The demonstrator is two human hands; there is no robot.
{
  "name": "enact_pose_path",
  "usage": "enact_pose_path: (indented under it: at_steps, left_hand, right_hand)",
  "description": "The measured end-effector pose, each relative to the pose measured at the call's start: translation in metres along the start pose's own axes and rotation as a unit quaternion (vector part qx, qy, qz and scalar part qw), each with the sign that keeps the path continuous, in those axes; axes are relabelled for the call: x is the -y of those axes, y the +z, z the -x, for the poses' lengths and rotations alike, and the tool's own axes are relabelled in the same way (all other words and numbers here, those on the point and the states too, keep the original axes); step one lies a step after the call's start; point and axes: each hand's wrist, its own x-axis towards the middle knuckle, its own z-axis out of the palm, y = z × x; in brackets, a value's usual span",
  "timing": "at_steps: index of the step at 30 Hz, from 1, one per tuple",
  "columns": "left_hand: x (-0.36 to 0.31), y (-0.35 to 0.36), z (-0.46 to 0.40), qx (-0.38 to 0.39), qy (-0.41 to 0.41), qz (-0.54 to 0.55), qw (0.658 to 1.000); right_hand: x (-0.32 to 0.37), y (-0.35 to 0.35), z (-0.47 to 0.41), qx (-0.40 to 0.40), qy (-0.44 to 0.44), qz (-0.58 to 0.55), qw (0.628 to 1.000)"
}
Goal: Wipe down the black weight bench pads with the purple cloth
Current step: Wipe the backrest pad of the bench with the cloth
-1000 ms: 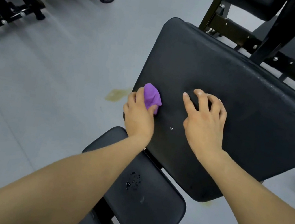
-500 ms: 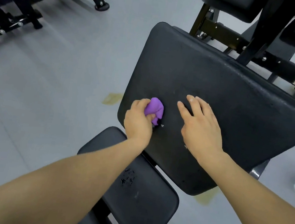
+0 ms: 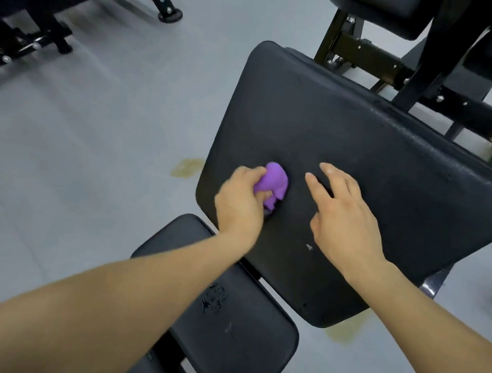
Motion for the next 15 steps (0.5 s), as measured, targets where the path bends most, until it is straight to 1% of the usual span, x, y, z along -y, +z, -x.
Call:
enact_pose_path:
  at_steps: [2, 3, 5, 7, 8, 9, 10, 11, 13, 15]
  left_hand:
    - [-0.003, -0.001, 0.003, 0.012, 0.017, 0.010, 1.000]
    - [-0.004, -0.005, -0.004, 0.002, 0.004, 0.017, 1.000]
    - [-0.004, -0.011, -0.030, -0.033, -0.057, 0.052, 0.996]
    - [-0.010, -0.020, -0.053, -0.086, -0.140, 0.092, 0.982]
    - [-0.014, -0.020, -0.057, -0.102, -0.162, 0.108, 0.976]
    - [-0.018, -0.016, -0.055, -0.107, -0.168, 0.096, 0.975]
    - [-0.024, -0.012, -0.048, -0.102, -0.164, 0.078, 0.978]
    - [-0.028, -0.007, -0.039, -0.095, -0.139, 0.046, 0.985]
    - [-0.033, 0.006, -0.015, -0.070, -0.082, 0.007, 0.994]
    - [-0.038, 0.019, 0.014, -0.026, -0.016, 0.002, 1.000]
  right_hand:
    - [-0.003, -0.005, 0.002, 0.001, 0.007, 0.013, 1.000]
    - [-0.003, -0.006, 0.003, 0.002, 0.013, 0.018, 1.000]
    - [-0.004, -0.007, 0.006, -0.008, 0.026, 0.020, 0.999]
    - [-0.006, -0.007, 0.010, -0.023, 0.029, 0.021, 0.999]
    - [-0.008, -0.007, 0.013, -0.028, 0.029, 0.020, 0.999]
    - [-0.010, -0.007, 0.016, -0.033, 0.029, 0.018, 0.999]
    - [-0.013, -0.008, 0.020, -0.037, 0.031, 0.018, 0.999]
    - [-0.017, -0.009, 0.023, -0.040, 0.033, 0.020, 0.998]
    - [-0.024, -0.010, 0.030, -0.043, 0.038, 0.031, 0.998]
    - [-0.031, -0.013, 0.035, -0.047, 0.043, 0.037, 0.997]
